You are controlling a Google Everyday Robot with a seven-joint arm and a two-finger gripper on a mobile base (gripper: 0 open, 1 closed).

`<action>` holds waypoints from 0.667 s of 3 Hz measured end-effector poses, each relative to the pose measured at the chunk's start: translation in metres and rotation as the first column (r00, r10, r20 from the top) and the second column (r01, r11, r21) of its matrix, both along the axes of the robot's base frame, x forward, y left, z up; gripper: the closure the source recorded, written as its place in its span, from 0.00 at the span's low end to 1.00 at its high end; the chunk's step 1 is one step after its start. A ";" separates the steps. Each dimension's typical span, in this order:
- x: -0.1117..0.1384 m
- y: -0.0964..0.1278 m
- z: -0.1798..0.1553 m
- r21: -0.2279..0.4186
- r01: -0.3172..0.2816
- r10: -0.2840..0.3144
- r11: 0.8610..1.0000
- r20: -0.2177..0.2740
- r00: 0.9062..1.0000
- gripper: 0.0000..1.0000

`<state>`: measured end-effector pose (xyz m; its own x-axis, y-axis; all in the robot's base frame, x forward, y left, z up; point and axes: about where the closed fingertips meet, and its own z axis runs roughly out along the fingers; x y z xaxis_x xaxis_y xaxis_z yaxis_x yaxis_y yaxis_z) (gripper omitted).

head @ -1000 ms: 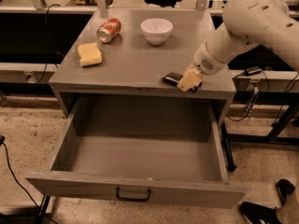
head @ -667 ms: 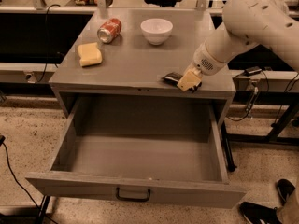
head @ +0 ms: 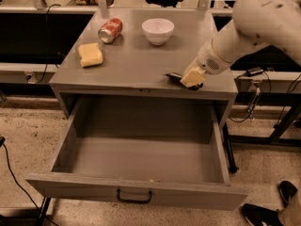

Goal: Place rxbar chocolate into top drawer

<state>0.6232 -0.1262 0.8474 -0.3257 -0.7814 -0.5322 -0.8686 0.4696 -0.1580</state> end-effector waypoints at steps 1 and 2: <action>-0.026 0.015 0.067 0.124 -0.104 0.080 0.987 0.186 0.979 1.00; -0.058 0.024 0.119 0.221 -0.245 0.170 0.944 0.311 0.935 1.00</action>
Offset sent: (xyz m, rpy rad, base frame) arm -0.1117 0.0273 0.1752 0.2742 -0.5622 0.5904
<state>0.5647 -0.1020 0.9664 0.0228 -0.6424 -0.7660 -0.8869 0.3406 -0.3121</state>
